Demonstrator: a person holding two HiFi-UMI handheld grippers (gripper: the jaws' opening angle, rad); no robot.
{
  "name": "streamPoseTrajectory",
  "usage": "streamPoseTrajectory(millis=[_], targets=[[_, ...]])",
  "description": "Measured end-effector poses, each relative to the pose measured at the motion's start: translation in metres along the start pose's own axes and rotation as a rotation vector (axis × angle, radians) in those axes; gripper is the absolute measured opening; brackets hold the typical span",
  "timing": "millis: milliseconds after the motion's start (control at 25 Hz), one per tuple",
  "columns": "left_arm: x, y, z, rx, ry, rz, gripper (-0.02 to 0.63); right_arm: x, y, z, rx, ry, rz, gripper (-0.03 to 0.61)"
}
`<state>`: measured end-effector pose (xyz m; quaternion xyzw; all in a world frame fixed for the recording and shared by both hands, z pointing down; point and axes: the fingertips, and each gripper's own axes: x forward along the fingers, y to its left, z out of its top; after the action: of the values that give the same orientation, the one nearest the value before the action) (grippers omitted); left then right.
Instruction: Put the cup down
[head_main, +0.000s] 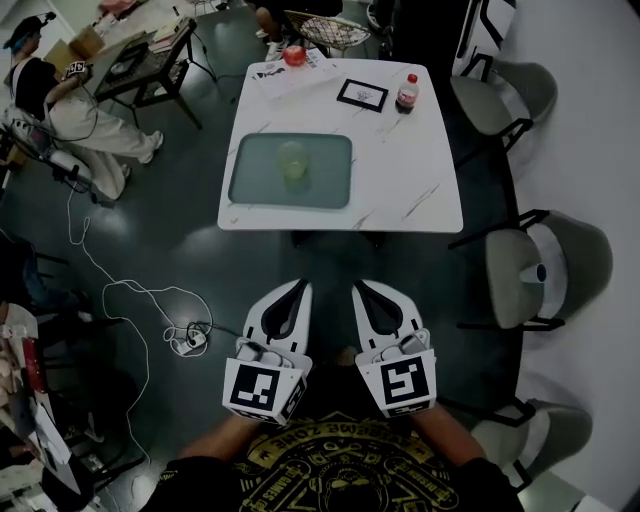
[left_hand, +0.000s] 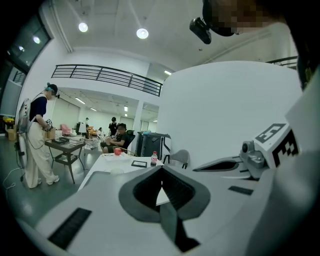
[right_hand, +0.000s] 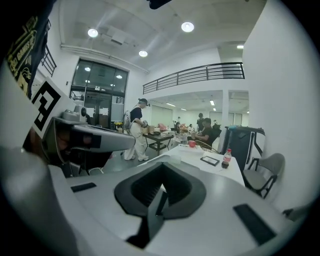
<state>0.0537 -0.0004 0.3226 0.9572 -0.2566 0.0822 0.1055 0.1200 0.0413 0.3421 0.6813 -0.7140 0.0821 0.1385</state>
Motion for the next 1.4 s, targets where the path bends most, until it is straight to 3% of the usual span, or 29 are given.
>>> streamPoseTrajectory(millis=[320,520,840,1040,1400], targets=[[-0.043,-0.041,-0.024,0.016,0.037,0.058,0.009,-0.052,0.015,-0.018,-0.031,0.006,0.072,0.006],[-0.068,-0.052,-0.025,0.025,0.026,0.034,0.009,-0.067,0.043,-0.015,-0.045,0.008,0.092,0.006],[-0.109,-0.012,-0.041,0.013,0.051,0.081,0.009,-0.065,0.099,-0.014,-0.048,0.013,0.108,0.005],[-0.12,-0.006,-0.032,0.012,-0.024,0.035,0.009,-0.063,0.122,-0.01,-0.031,0.003,0.088,0.005],[-0.14,0.001,-0.04,0.01,0.006,0.006,0.009,-0.071,0.132,-0.011,-0.015,0.002,0.018,0.005]])
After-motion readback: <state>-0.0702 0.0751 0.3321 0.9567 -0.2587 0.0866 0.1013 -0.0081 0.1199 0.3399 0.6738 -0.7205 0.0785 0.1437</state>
